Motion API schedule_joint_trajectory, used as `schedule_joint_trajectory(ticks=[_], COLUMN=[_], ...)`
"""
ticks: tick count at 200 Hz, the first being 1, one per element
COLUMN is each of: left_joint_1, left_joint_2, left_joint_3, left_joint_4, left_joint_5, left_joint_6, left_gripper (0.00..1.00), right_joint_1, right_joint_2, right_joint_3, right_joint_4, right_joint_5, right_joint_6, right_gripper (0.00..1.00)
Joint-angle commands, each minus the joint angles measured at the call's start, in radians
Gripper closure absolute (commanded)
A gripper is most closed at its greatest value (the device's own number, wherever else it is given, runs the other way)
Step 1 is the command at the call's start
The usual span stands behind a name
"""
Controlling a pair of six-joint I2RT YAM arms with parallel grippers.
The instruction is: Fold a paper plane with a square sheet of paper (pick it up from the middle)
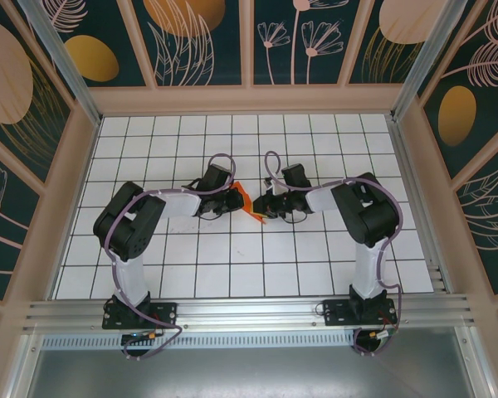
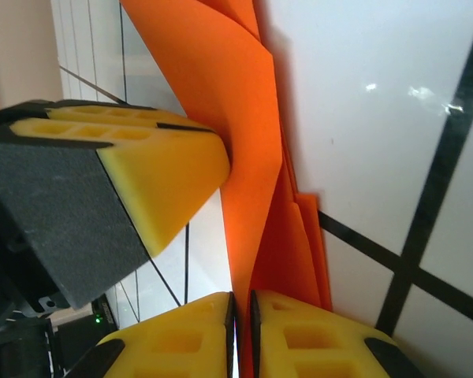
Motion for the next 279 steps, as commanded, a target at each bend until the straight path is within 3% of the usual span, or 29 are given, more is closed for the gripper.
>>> schedule_joint_trajectory(ticks=[1,33,65,81,141,279], left_joint_1=[0.002,0.002,0.002,0.002,0.002,0.002], left_joint_2=[0.102,0.1,0.1,0.1,0.102,0.112], left_joint_3=[-0.015,-0.015,-0.016,-0.016,-0.015,0.034], left_joint_4=[-0.064,-0.063,-0.063,-0.064,-0.071,-0.104], left_joint_5=[-0.104,-0.101,-0.103,-0.104,-0.107,-0.117], left_joint_6=[0.031,0.03,0.027,0.028,0.028,0.023], left_gripper=[0.86,0.86,0.86,0.86,0.85,0.86], right_joint_1=[0.002,0.008,0.005,-0.001,-0.001,0.033], right_joint_2=[-0.028,-0.028,0.004,0.012,-0.083,-0.069], right_joint_3=[0.018,0.01,0.001,-0.005,-0.019,0.008], right_joint_4=[-0.097,-0.11,-0.108,-0.096,-0.161,-0.238], right_joint_5=[0.019,0.027,0.045,0.042,0.067,0.168], right_joint_6=[-0.056,-0.065,-0.061,-0.05,-0.08,-0.206], right_gripper=[0.83,0.85,0.99,1.0,0.87,0.78])
